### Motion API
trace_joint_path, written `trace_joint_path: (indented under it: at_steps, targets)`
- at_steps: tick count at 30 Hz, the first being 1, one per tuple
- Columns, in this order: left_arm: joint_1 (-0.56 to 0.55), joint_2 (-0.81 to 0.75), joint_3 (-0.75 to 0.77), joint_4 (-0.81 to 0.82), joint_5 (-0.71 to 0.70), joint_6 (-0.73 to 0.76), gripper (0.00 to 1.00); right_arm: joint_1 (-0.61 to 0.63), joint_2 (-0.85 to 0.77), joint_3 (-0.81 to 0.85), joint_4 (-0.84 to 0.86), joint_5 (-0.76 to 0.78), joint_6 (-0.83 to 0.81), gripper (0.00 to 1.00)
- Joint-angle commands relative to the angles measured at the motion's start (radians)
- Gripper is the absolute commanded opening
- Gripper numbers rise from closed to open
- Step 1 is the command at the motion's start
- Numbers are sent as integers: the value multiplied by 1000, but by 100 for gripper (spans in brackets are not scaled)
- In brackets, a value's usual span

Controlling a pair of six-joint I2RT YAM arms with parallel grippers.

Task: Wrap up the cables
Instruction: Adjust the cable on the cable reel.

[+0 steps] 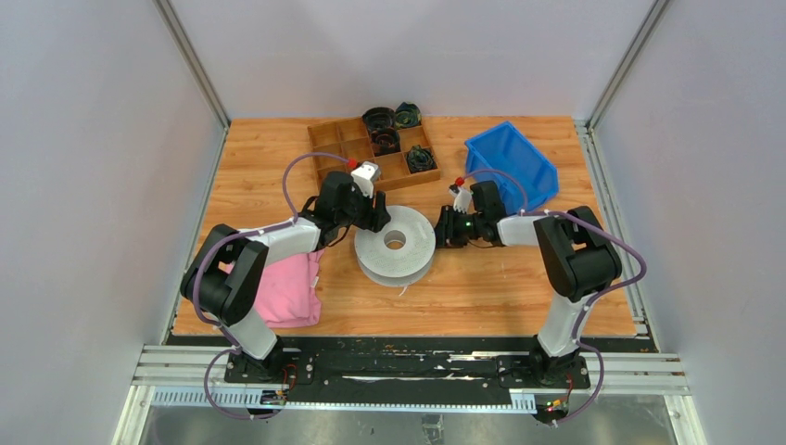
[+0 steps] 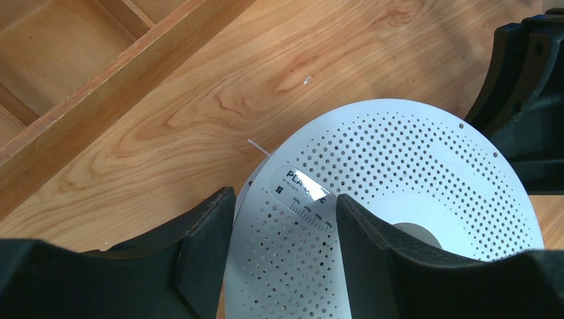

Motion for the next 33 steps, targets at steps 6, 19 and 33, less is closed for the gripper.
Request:
trace_joint_path:
  at_steps: [6, 19, 33]
  targets:
    - [-14, 23, -21, -50, 1, 7, 61, -23, -56, 23, -66, 41, -81, 30]
    - [-14, -22, -17, -50, 0, -6, 62, -104, -161, -3, -169, 100, -212, 30]
    - [38, -216, 61, -116, 5, -34, 88, -166, -508, 96, -539, 321, -607, 35]
